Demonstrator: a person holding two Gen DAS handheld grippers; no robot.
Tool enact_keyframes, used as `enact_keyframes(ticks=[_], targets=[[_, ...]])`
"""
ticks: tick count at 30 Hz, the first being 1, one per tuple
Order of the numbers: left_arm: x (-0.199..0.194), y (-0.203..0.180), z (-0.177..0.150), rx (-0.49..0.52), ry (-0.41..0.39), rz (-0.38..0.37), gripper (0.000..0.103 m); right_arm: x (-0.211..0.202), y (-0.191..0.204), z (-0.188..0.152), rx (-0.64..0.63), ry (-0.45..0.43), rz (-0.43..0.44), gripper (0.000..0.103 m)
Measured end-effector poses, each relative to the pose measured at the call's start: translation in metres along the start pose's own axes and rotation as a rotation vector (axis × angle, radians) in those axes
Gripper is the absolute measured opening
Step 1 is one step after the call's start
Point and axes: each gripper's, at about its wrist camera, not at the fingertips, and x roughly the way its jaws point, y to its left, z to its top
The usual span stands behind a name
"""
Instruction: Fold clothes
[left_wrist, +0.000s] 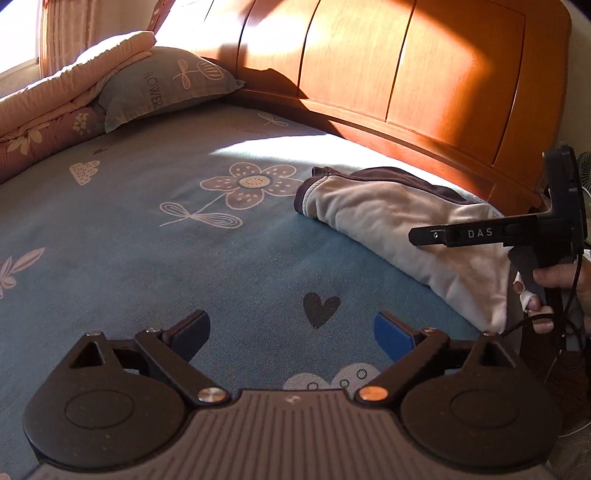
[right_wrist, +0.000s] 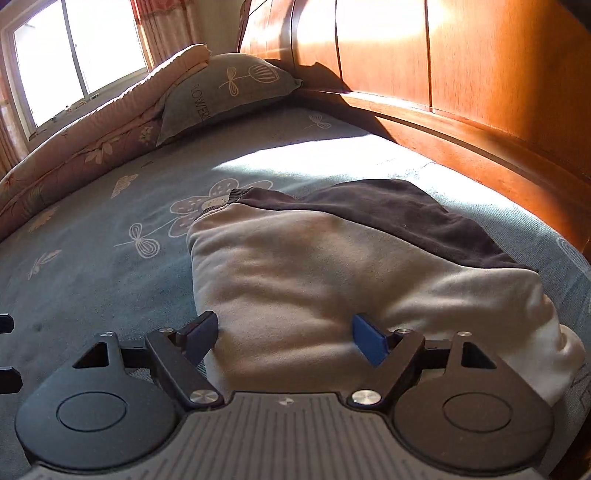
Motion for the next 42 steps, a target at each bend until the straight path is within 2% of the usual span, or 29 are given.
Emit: enact_keyframes(ticks=[4, 10, 14, 16, 24, 29, 36, 42], targets=[[-0.016, -0.003, -0.01, -0.022, -0.064, 0.021, 0.096, -0.023, 0.011, 0.0, -0.002, -0.032, 0.013, 0.088], [-0.036, -0.018, -0.008, 0.068, -0.102, 0.069, 0.099, -0.01, 0.019, -0.013, 0.009, 0.063, 0.003, 0.088], [-0.054, -0.03, -0.009, 0.124, -0.129, 0.091, 0.1, -0.044, 0.025, -0.016, 0.013, 0.04, 0.013, 0.089], [-0.06, -0.034, -0.009, 0.128, -0.126, 0.081, 0.1, -0.063, 0.028, -0.021, 0.011, 0.041, 0.001, 0.093], [-0.08, -0.051, -0.014, 0.04, -0.073, 0.057, 0.1, -0.127, 0.032, -0.05, 0.032, 0.053, -0.048, 0.097], [-0.102, -0.059, -0.021, -0.002, -0.083, 0.053, 0.1, -0.155, 0.041, -0.065, 0.027, 0.064, -0.069, 0.103], [-0.124, -0.072, -0.034, 0.056, -0.035, 0.081, 0.1, -0.189, 0.063, -0.082, 0.012, 0.061, -0.068, 0.103], [-0.143, -0.073, -0.043, 0.042, -0.031, 0.085, 0.1, -0.207, 0.08, -0.1, 0.009, 0.069, -0.098, 0.103]])
